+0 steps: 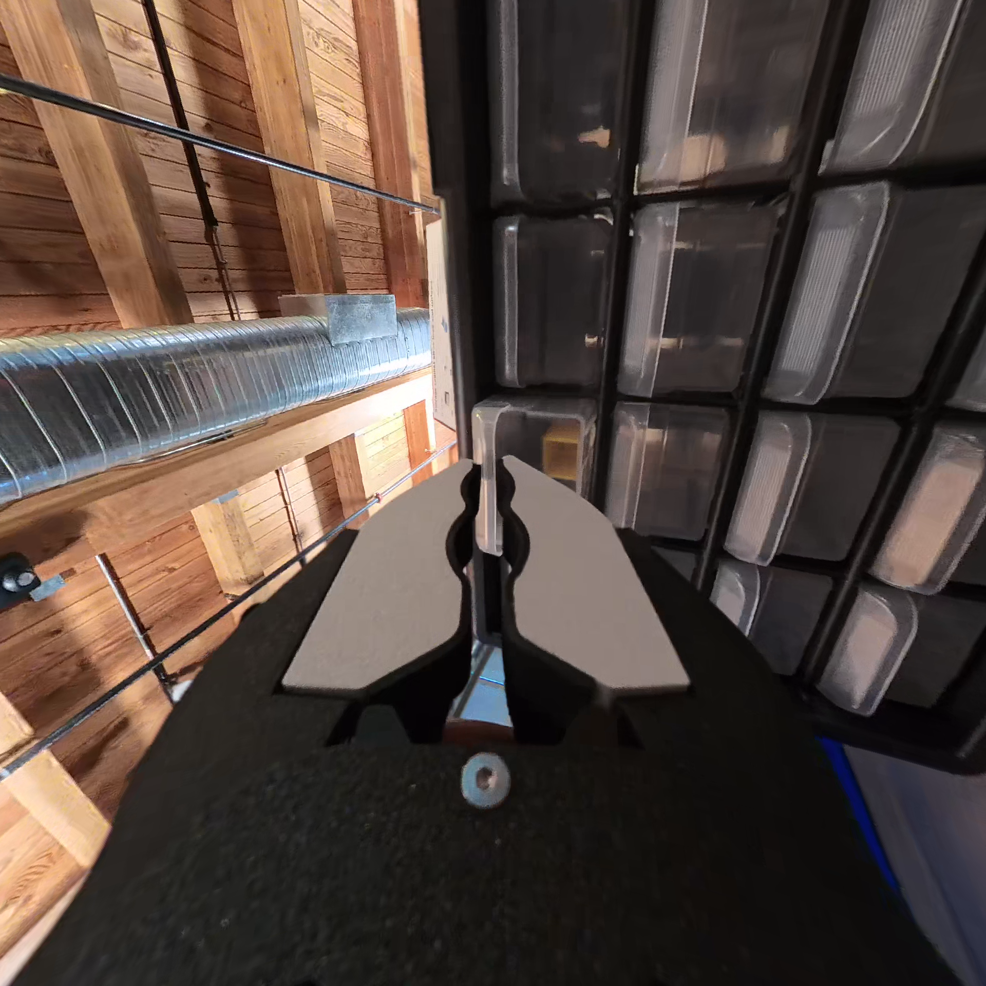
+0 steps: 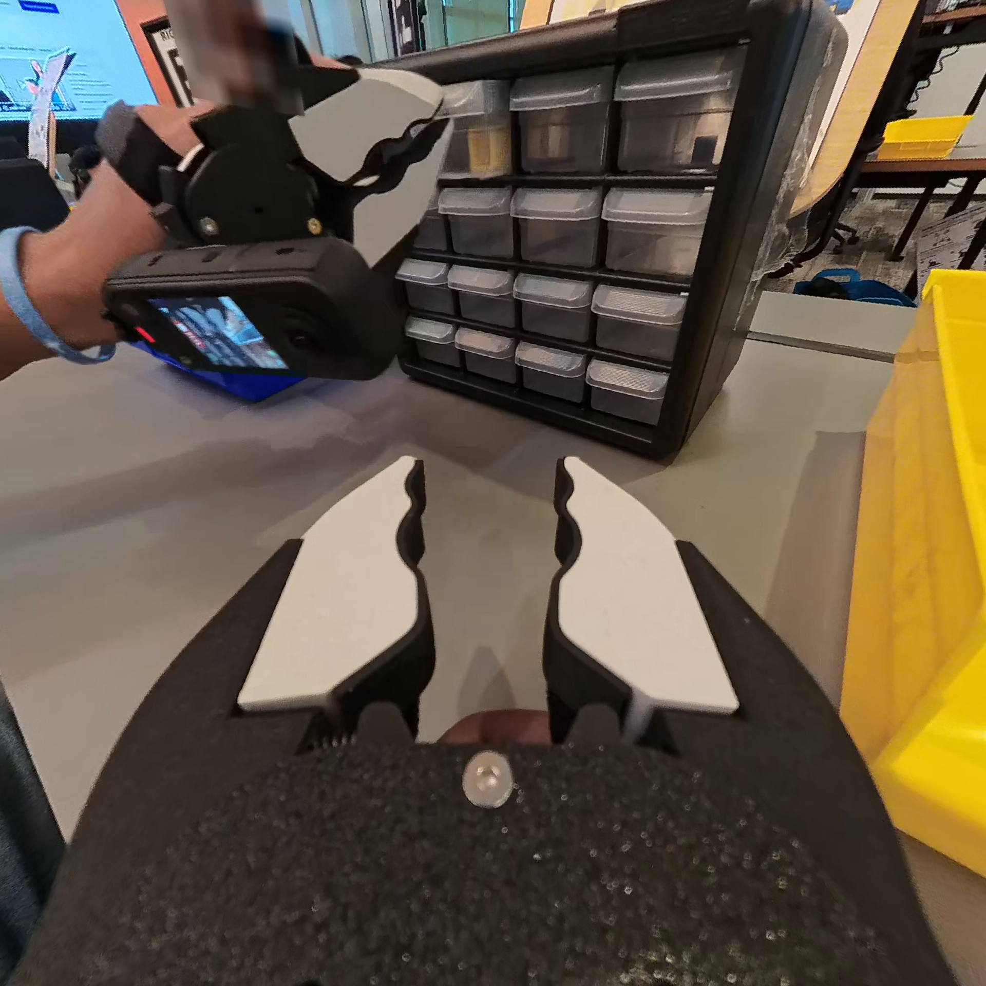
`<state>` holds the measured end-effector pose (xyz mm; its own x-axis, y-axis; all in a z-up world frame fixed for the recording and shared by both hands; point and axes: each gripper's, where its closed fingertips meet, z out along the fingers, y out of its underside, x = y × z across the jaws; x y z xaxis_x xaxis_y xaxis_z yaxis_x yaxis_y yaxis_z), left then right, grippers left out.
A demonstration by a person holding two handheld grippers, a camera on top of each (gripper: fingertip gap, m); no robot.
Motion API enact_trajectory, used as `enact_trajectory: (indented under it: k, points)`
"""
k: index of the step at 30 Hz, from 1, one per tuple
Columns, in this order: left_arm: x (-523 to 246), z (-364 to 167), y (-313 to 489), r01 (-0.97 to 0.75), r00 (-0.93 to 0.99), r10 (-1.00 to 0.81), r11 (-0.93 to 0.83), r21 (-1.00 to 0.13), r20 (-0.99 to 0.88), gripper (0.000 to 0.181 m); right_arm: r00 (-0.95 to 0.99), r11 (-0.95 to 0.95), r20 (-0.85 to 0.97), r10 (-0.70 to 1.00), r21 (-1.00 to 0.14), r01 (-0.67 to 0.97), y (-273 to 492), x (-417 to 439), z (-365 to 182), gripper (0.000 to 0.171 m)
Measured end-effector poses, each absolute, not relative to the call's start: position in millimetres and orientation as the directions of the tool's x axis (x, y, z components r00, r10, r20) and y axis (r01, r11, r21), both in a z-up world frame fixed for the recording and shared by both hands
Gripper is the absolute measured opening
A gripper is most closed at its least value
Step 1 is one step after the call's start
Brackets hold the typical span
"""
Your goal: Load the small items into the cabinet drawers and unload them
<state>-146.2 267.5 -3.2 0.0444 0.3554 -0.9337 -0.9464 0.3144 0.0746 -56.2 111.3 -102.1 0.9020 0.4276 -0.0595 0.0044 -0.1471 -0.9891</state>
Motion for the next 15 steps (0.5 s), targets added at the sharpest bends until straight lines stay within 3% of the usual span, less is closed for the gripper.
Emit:
enact_trajectory:
  k: [4, 6, 8, 12, 15]
  points:
    - [-148.2, -15.9, 254.7, -0.942, 0.133, 0.203, 0.331, -0.060, -0.970, 0.015, 0.907, -0.147, -0.059, 0.417, -0.989, 0.003, 111.7, -54.9, -102.3, 0.047]
    - [-144.7, -16.3, 241.8, -0.910, 0.250, 0.094, 0.363, -0.201, -0.964, 0.017, 0.907, -0.149, -0.062, 0.416, -0.989, 0.001, 111.9, -54.5, -102.3, 0.048]
    - [-141.2, -17.1, 228.3, -0.848, 0.391, -0.054, 0.366, -0.383, -0.919, 0.034, 0.908, -0.155, -0.070, 0.413, -0.988, -0.006, 112.0, -53.9, -102.7, 0.048]
    - [-140.7, -25.1, 218.2, -0.573, 0.709, -0.391, 0.166, -0.802, -0.587, 0.058, 0.906, -0.166, -0.091, 0.413, -0.986, -0.023, 112.5, -52.5, -103.3, 0.048]
    - [-148.7, -17.8, 233.6, -0.333, 0.853, -0.417, 0.029, -0.943, -0.314, 0.076, 0.905, -0.174, -0.106, 0.412, -0.984, -0.036, 112.8, -51.3, -103.6, 0.048]
